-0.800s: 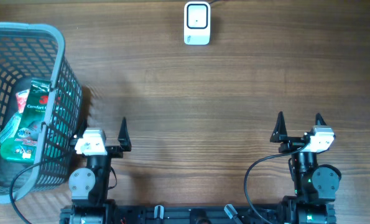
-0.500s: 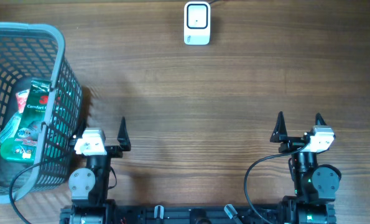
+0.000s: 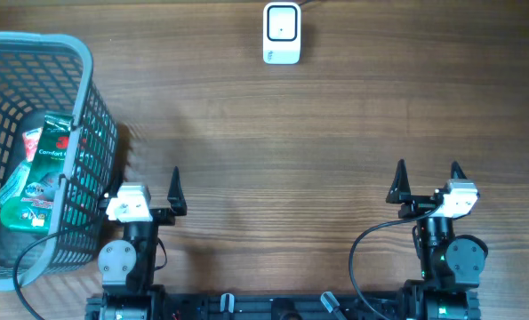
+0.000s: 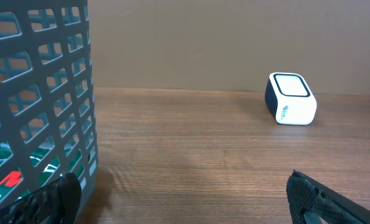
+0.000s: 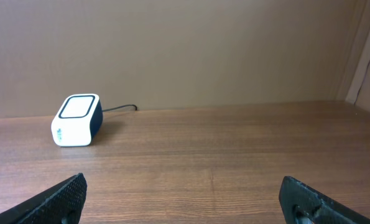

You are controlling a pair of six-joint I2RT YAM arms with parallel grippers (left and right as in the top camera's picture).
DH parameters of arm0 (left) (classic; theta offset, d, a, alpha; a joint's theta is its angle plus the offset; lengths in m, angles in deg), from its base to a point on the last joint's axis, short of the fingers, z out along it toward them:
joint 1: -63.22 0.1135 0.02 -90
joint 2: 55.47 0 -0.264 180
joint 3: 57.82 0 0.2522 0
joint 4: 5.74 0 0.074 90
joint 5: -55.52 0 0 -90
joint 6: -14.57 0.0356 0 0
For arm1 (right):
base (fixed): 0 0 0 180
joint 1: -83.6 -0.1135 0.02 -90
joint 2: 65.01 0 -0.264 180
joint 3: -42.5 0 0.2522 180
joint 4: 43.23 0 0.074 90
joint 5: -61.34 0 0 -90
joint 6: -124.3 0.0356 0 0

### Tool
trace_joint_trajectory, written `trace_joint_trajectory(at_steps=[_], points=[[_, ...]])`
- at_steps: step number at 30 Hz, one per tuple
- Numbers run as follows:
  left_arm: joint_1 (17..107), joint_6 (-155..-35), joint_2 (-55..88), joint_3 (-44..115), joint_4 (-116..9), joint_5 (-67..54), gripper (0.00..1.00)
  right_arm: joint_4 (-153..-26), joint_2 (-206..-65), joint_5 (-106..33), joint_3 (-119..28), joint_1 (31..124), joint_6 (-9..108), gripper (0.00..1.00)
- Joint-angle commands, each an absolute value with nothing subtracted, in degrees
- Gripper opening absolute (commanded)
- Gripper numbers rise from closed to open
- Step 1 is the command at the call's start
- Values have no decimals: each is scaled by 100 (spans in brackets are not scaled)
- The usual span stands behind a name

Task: Scan the item barcode
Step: 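Move the left gripper toward the grey basket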

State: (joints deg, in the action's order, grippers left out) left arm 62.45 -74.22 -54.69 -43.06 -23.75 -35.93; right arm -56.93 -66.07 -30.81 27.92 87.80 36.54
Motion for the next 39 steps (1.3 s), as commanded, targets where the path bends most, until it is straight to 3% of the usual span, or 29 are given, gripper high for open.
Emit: trace_joint_trajectory(at_steps=[1, 34, 39], points=[[6260, -7418, -5504, -4372, -2349, -3644, 100, -5685, -6620, -3171, 2844, 8767, 3595, 99], [6260, -7418, -5504, -4372, -2347, -3644, 100, -5685, -6620, -3173, 2844, 8767, 3593, 100], [6260, -7440, -5504, -4372, -2354, -3189, 100, -5685, -6620, -3171, 2844, 8767, 3593, 100]])
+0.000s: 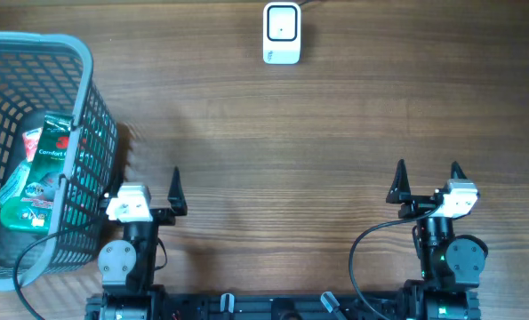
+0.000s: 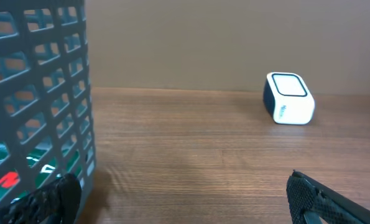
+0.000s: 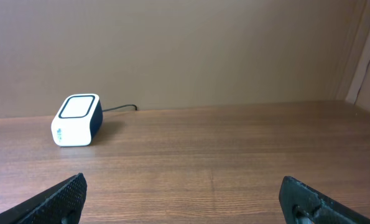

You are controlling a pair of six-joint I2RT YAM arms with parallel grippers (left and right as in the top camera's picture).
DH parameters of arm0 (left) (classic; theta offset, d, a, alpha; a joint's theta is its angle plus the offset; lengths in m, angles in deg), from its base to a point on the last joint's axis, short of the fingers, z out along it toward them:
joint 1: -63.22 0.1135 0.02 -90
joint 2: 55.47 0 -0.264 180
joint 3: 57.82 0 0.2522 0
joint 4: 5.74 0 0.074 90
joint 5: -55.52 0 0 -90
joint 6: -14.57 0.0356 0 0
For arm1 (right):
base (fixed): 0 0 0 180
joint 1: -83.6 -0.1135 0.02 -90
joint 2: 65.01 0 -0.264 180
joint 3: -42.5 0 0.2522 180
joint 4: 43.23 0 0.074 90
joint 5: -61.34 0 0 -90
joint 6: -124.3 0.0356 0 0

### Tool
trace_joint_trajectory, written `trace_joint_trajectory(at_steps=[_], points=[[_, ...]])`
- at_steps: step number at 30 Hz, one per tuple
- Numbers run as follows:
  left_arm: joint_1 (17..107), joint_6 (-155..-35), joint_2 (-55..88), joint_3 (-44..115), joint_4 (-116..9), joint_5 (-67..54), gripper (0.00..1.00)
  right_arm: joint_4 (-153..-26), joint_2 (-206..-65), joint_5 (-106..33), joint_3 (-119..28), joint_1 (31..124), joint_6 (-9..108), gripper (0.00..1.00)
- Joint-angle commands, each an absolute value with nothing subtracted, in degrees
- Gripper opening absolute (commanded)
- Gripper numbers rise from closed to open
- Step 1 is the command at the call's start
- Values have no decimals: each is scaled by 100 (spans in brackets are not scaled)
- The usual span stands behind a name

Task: Scan the item barcode
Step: 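Move the left gripper toward the grey basket, then reach into the basket and grasp the green 3M pouch with left gripper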

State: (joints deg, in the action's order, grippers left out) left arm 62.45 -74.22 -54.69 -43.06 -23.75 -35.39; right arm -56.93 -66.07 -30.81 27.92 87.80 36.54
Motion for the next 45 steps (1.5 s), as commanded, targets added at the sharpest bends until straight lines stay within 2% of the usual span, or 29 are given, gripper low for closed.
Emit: trace_joint_trajectory(at_steps=[1, 10, 20, 26, 40, 45], points=[[6260, -7440, -5504, -4372, -2351, -3043, 100, -5685, -6620, -3171, 2844, 8767, 3595, 100], [6260, -7461, -5504, -4367, -2264, -2129, 100, -5685, -6620, -3171, 2844, 8767, 3593, 99], [6260, -7464, -5504, -4367, -2244, -2083, 100, -5685, -6620, -3171, 2844, 8767, 3595, 100], [6260, -7617, -5504, -4306, -2203, -1174, 100, -5685, -6620, -3171, 2844, 8767, 3595, 100], [6260, -7936, -5502, -3497, -2330, -1091, 100, -5685, -6620, -3171, 2844, 8767, 3593, 100], [6264, -7938, -5369, -2656, -2417, -1145, 100, -5685, -6620, -3171, 2844, 8767, 3593, 100]])
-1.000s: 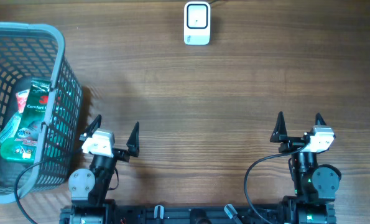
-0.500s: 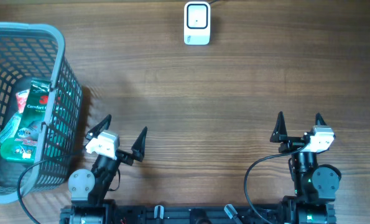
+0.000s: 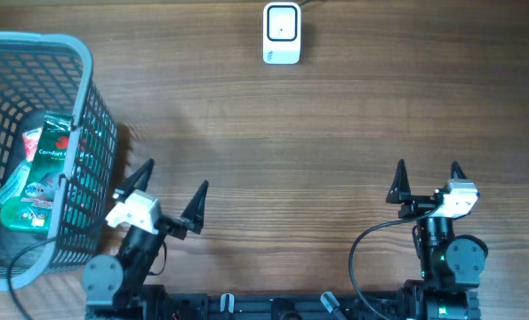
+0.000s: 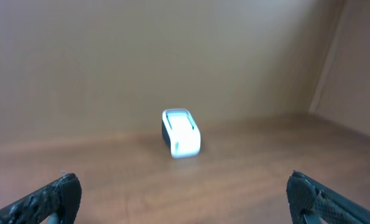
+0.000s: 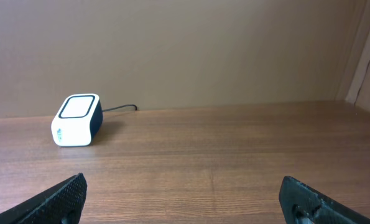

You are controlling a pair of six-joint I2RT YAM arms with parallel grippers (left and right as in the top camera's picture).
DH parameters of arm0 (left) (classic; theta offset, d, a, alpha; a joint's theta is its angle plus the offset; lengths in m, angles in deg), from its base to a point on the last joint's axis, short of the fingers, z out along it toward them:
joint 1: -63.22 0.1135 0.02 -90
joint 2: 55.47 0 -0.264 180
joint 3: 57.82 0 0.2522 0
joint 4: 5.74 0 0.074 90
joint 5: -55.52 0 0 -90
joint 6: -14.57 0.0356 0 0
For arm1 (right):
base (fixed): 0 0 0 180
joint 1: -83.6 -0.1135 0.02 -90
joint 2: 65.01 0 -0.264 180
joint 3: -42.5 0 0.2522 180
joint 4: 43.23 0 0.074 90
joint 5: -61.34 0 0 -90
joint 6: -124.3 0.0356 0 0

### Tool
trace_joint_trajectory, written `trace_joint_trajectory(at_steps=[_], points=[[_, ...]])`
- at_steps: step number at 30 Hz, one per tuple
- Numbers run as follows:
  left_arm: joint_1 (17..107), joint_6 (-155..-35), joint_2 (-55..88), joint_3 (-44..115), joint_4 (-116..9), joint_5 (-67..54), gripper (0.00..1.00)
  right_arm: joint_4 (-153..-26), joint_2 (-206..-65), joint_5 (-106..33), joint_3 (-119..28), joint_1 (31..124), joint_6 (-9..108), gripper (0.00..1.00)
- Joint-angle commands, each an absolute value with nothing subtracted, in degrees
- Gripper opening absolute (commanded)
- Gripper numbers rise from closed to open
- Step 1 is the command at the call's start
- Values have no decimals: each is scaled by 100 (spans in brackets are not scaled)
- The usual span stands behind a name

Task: Scan the item barcode
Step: 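Reach into the basket and grasp the green 3M pouch with left gripper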

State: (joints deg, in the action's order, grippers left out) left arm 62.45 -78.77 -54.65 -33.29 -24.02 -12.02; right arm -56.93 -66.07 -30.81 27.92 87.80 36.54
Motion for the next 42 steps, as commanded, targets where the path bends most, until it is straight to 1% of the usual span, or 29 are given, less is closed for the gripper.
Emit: trace_joint_trajectory(at_steps=[1, 5, 9, 12, 14, 18, 21, 23, 25, 27, 29, 30, 32, 36, 42], points=[[6264, -7986, -5246, -2365, -2583, -1274, 100, -5685, -6620, -3171, 2844, 8767, 3595, 100], [6264, -8065, -4199, -835, -3575, -1751, 100, -5685, -6620, -3171, 2844, 8767, 3593, 100], [6264, -8143, -2549, 1093, -4882, -2826, 100, -5685, -6620, -3171, 2844, 8767, 3595, 100], [6264, -8152, -1640, 2188, -5945, -2802, 100, -5685, -6620, -3171, 2844, 8767, 3595, 100], [6264, -8150, -1367, 2260, -6426, -2794, 100, -5685, -6620, -3171, 2844, 8767, 3595, 100], [6278, -8307, -1229, 2297, -6211, -2964, 100, -5685, -6620, -3171, 2844, 8767, 3595, 100], [6507, -9442, -1155, 2570, -6377, -4315, 100, -5685, -6620, -3171, 2844, 8767, 3593, 100], [6894, -10058, -1026, 2848, -6758, -4782, 100, -5685, -6620, -3171, 2844, 8767, 3593, 100], [7324, -10449, -917, 3023, -6998, -4807, 100, -5685, -6620, -3171, 2844, 8767, 3593, 100], [7991, -11018, -818, 3108, -7230, -4798, 100, -5685, -6620, -3171, 2844, 8767, 3595, 100], [8474, -11348, -761, 3108, -7413, -4752, 100, -5685, -6620, -3171, 2844, 8767, 3595, 100], [8938, -11389, -665, 3108, -7560, -4536, 100, -5685, -6620, -3171, 2844, 8767, 3595, 100], [9508, -11389, -488, 3108, -7691, -4107, 100, -5685, -6620, -3171, 2844, 8767, 3595, 100], [10677, -11857, 113, 3108, -7982, -3454, 100, -5685, -6620, -3171, 2844, 8767, 3595, 100], [11584, -11745, 1184, 3103, -8524, -2789, 100, -5685, -6620, -3171, 2844, 8767, 3595, 100]])
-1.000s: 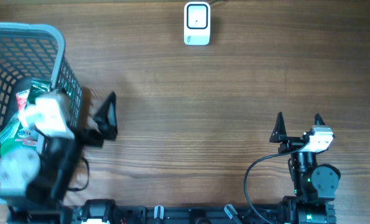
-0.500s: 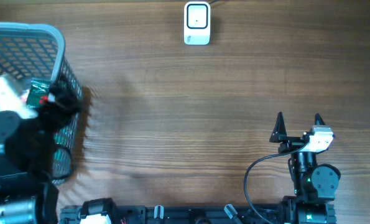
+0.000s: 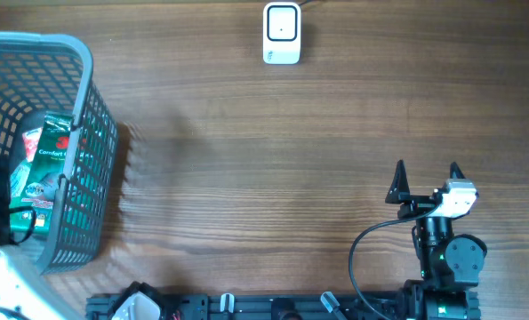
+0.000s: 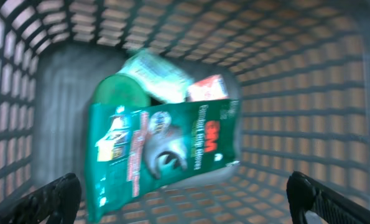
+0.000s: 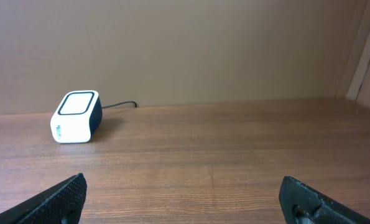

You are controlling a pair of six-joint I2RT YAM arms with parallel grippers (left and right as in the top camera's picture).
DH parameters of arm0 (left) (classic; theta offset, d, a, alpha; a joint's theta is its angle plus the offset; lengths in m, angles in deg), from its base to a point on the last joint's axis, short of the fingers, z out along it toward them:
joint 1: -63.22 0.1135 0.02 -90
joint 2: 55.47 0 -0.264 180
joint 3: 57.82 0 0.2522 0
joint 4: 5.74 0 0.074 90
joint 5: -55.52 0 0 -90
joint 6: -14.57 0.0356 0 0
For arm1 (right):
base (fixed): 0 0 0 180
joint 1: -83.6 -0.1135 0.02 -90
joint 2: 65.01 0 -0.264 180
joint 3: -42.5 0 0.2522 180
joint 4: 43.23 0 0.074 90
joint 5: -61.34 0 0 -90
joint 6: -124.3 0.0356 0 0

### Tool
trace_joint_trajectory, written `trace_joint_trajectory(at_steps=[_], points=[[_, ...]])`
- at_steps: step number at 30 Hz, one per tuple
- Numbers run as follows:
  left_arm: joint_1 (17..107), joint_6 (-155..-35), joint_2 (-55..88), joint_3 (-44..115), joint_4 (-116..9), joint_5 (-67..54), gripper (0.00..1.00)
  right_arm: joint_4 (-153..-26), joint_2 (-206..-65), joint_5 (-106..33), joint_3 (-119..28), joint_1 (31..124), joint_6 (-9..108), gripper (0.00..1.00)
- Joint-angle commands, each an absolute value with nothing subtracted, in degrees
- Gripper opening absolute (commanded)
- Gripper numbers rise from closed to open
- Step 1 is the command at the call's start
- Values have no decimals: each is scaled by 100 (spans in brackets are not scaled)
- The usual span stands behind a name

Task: Scan the item barcode
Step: 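Reach into the basket and grasp the green 3M pouch with left gripper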

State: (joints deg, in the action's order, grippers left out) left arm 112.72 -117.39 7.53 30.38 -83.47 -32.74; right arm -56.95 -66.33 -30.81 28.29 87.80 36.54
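A green 3M package lies inside the grey mesh basket, printed face up, also seen from above as the green package. My left gripper hangs open above it, looking down into the basket, with nothing between its fingertips. In the overhead view only a dark part of the left arm shows at the left edge. The white scanner sits at the table's far edge, its cable running off behind it. My right gripper stands open at the front right, pointing toward the scanner.
Under the green package lie a round green item, a pale green pack and a red-and-white pack. The basket walls rise round them on all sides. Wooden table spans between basket and right arm.
My left gripper was raised beside the basket, facing the scanner; now it is over the basket, looking down on the green package. It is still open. The right arm has not moved.
Both grippers stood open at the front edge at the two oldest moments, the left one next to the basket. Then the left gripper was lifted and turned toward the scanner. Now it hangs open above the package in the basket.
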Motion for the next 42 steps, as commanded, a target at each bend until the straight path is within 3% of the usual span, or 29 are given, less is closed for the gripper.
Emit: trace_joint_trajectory(at_steps=[1, 8, 15, 24, 31, 33, 35, 37, 42], points=[[11643, -11632, 1315, 3103, -8561, -2704, 100, -5685, -6620, -3171, 2844, 8767, 3595, 100], [11965, -10659, 2185, 3086, -8629, -1978, 100, -5685, -6620, -3171, 2844, 8767, 3593, 100], [11965, -10388, 2307, 2341, -8526, -2085, 100, -5685, -6620, -3171, 2844, 8767, 3595, 100], [11960, -10373, 2310, 721, -7038, -2044, 100, -5685, -6620, -3171, 2844, 8767, 3593, 100], [11899, -10368, 2310, 262, -6185, -1054, 97, -5685, -6620, -3171, 2844, 8767, 3595, 100], [11681, -10364, 2310, 260, -6141, -1045, 82, -5685, -6620, -3171, 2844, 8767, 3595, 100], [11366, -10259, 2310, 260, -5988, -1047, 47, -5685, -6620, -3171, 2844, 8767, 3595, 100], [11143, -10264, 2307, 262, -5794, -1047, 5, -5685, -6620, -3171, 2844, 8767, 3593, 100], [11069, -10285, 2132, 446, -5501, -750, 4, -5685, -6620, -3171, 2844, 8767, 3595, 100]])
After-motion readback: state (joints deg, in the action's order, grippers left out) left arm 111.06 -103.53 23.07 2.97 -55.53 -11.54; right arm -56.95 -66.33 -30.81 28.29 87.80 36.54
